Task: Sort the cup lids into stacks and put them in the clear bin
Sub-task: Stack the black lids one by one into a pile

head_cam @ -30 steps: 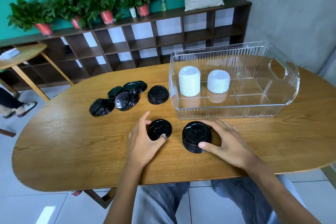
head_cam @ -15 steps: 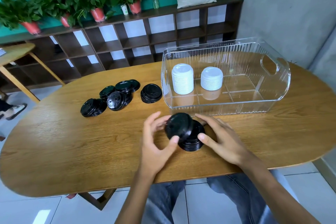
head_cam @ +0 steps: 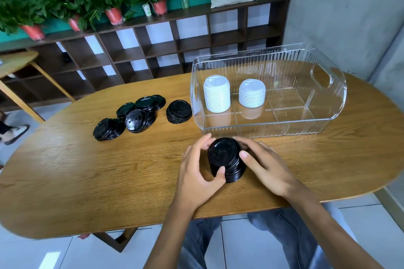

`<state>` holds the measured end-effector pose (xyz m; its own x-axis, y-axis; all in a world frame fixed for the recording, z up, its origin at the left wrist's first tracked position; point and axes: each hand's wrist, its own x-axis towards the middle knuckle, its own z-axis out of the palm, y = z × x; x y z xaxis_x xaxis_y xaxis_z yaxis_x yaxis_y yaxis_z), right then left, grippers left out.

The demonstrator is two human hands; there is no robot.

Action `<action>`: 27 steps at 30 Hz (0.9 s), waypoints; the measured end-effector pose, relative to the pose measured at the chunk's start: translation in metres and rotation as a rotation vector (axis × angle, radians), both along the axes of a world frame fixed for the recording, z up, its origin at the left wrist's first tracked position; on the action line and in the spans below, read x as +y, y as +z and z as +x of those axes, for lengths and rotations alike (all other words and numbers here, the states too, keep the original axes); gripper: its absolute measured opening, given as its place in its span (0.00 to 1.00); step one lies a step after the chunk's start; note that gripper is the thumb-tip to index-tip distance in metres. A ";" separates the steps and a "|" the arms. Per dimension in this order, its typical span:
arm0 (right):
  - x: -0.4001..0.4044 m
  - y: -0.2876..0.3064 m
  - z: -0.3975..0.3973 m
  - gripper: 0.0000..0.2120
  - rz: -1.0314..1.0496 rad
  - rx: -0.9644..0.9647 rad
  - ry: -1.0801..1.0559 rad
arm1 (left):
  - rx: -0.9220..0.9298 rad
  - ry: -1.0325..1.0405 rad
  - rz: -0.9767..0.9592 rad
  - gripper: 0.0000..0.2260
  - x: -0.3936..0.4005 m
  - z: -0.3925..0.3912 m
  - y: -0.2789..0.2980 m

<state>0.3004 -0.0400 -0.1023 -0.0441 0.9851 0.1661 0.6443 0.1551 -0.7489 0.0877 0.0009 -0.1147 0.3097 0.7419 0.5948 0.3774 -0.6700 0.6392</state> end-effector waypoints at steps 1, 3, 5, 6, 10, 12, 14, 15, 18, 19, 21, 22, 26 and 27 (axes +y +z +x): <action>0.000 0.001 0.000 0.24 -0.003 -0.003 -0.006 | 0.008 0.002 -0.007 0.33 0.000 0.000 0.000; 0.000 0.002 0.000 0.23 -0.010 -0.007 -0.010 | 0.029 0.004 -0.028 0.33 0.000 0.000 0.001; 0.000 0.002 0.000 0.21 -0.010 -0.011 -0.006 | 0.047 0.001 -0.056 0.33 0.000 0.001 0.002; 0.000 0.002 0.000 0.21 -0.005 -0.014 -0.004 | 0.055 0.004 -0.071 0.34 -0.001 0.001 0.002; 0.001 0.001 0.000 0.22 -0.002 -0.016 -0.017 | 0.095 0.017 -0.134 0.36 -0.001 0.001 0.003; 0.001 0.002 0.000 0.22 -0.001 -0.019 -0.017 | 0.109 0.007 -0.155 0.37 -0.001 0.002 0.004; 0.001 0.002 -0.001 0.22 0.005 -0.035 -0.002 | 0.118 0.001 -0.165 0.36 -0.001 0.002 0.003; 0.001 0.002 -0.001 0.22 0.014 -0.042 0.007 | 0.120 0.001 -0.171 0.36 -0.001 0.002 0.003; 0.002 0.002 -0.001 0.21 0.029 -0.056 0.020 | 0.130 0.000 -0.191 0.36 0.000 0.002 0.003; 0.002 0.002 -0.001 0.21 0.030 -0.063 0.019 | 0.130 -0.004 -0.200 0.36 0.001 0.002 0.003; 0.002 0.001 -0.002 0.21 0.032 -0.084 0.016 | 0.130 -0.014 -0.213 0.36 0.002 0.002 0.003; 0.002 0.001 -0.002 0.21 0.033 -0.098 0.014 | 0.131 -0.017 -0.213 0.36 0.002 0.002 0.003; 0.003 -0.001 -0.003 0.21 0.030 -0.133 0.004 | 0.116 -0.026 -0.221 0.37 0.004 0.000 0.001; 0.003 -0.001 -0.003 0.21 0.031 -0.135 0.003 | 0.115 -0.029 -0.219 0.36 0.004 0.000 0.000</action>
